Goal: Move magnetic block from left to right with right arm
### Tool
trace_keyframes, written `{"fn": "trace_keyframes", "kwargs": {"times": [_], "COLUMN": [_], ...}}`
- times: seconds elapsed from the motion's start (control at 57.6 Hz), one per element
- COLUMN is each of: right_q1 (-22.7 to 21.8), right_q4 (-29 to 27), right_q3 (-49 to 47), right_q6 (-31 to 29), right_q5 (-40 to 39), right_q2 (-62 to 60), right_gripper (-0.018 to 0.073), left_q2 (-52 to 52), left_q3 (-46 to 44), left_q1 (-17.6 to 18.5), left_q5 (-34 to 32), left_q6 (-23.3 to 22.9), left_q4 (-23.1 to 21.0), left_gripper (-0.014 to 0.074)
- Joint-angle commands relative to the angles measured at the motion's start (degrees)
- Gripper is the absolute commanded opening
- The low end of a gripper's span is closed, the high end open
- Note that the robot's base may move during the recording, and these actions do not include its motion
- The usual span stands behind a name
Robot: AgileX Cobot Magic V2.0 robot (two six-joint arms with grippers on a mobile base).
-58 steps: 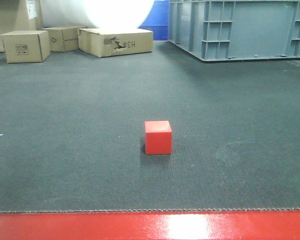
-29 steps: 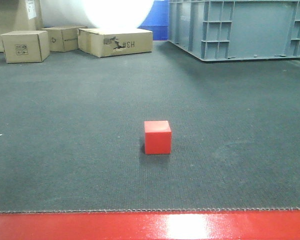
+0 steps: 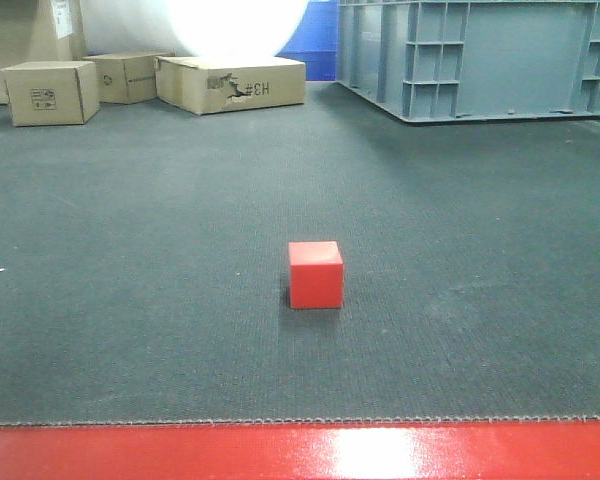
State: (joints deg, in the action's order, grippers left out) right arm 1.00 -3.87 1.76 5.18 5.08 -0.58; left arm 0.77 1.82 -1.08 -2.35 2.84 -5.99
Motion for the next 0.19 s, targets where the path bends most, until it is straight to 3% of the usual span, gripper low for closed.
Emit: {"fn": "trace_keyframes", "kwargs": {"times": [0.0,0.174], "right_q1": [-0.36,-0.36], "right_q4": [-0.3,-0.3], "right_q3": [-0.03,-0.03], "right_q6": [-0.4,-0.4], "right_q5": [-4.56,-4.56], "right_q2": [-1.23,-1.23], "right_gripper": [0.0022,0.0022], "left_q2": [0.47,0.47], "left_q3": [0.44,0.44], "left_q1": [0.42,0.42], "left_q5": [-5.23,-5.23], "left_q6": [0.14,0.14], "left_q4": [-0.27,-0.27], "left_gripper": [-0.0126,-0.0126]}}
